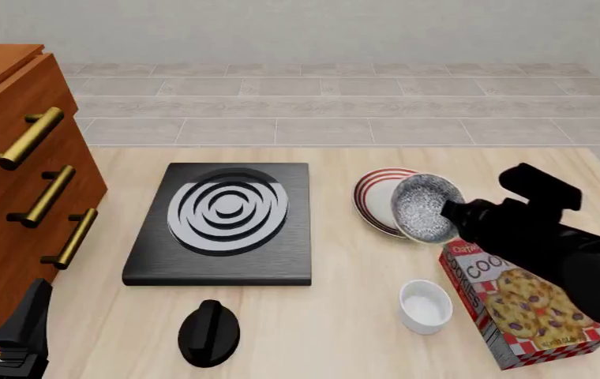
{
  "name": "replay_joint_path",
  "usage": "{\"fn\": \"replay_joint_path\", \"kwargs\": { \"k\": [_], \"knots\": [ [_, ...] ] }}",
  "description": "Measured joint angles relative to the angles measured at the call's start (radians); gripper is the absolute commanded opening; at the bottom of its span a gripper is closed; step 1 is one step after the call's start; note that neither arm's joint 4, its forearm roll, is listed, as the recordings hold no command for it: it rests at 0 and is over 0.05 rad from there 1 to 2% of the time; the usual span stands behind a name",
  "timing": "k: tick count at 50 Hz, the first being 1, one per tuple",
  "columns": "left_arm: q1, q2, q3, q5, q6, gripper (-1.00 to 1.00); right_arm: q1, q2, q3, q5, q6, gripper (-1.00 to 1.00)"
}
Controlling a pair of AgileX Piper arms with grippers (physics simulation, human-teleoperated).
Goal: Pick the akita bowl next to the ramekin and place it on the plate.
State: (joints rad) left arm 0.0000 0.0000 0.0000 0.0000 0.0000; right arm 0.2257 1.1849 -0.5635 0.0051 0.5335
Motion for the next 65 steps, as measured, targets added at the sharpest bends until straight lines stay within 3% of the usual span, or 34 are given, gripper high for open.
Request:
{"fn": "replay_joint_path", "kwargs": {
  "k": [65],
  "knots": [
    [0.000, 0.000, 0.000, 0.000, 0.000, 1.00, -0.075, 0.303, -0.083, -0.190, -0.016, -1.00]
  ]
}}
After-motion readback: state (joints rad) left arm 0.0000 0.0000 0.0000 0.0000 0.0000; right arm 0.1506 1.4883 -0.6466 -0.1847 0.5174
